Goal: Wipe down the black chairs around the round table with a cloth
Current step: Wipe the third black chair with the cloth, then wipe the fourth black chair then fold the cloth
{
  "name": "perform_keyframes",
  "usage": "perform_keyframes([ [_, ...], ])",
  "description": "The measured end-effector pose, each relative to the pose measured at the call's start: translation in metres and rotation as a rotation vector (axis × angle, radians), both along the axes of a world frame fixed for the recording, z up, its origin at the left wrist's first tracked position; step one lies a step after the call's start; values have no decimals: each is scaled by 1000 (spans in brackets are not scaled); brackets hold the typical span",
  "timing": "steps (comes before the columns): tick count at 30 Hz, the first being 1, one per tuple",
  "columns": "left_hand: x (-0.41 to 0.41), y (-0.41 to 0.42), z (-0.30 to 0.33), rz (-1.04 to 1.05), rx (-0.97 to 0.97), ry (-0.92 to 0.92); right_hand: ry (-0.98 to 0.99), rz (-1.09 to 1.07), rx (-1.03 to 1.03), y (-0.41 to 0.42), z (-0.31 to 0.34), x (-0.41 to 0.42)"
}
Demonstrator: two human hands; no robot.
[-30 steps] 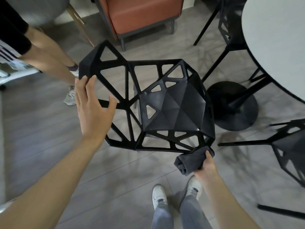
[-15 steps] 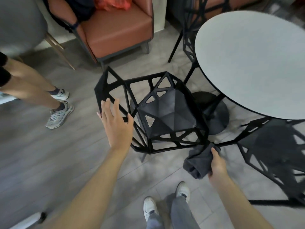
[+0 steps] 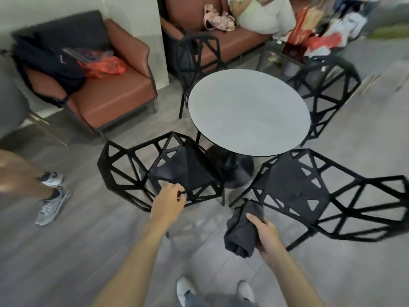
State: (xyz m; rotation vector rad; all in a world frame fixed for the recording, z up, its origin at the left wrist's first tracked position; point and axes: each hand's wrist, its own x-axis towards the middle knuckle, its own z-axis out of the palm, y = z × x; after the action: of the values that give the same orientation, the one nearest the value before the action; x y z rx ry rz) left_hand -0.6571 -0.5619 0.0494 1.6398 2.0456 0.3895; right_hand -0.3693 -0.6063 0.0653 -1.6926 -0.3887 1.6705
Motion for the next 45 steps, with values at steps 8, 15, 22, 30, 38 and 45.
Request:
perform_keyframes([
  [8, 153, -48, 49, 2, 88, -177, 47, -299, 103, -54, 39, 130],
  [15, 311, -84, 52, -204, -7, -74, 99, -441, 75, -108, 58, 292],
  [22, 430, -74, 64, -246, -67, -152, 575, -469, 113, -116, 75, 409],
  [30, 516, -24, 29, -189, -93, -267, 13, -400, 59, -26, 61, 475],
  [38, 567, 62, -14, -120, -247, -323, -601, -72, 122, 70, 49, 533],
  [45, 605, 100, -20, -25, -281, -308, -862, 400, 267, 155, 42, 599],
])
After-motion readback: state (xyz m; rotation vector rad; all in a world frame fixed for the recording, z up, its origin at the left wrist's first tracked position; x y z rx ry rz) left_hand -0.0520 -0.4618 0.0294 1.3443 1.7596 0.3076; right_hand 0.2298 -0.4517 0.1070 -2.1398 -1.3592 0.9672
